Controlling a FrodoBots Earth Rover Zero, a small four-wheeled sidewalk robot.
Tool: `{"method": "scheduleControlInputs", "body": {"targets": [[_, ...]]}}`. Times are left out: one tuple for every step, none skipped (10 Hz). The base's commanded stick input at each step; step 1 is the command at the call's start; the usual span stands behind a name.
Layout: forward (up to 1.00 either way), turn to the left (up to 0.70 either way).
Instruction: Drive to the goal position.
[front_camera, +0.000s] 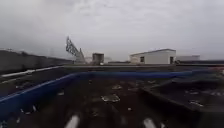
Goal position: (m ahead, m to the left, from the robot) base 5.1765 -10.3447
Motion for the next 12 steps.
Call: {"method": "scheduleControlInputs", "body": {"targets": [[0.62,0.00],[0.62,0.00],[0.62,0.00],[0.62,0.00],[0.62,0.00],[0.62,0.00],[0.62,0.00],[0.62,0.00],[0.62,0.00],[0.62,0.00],[0.62,0.00],[0.62,0.00]]}}
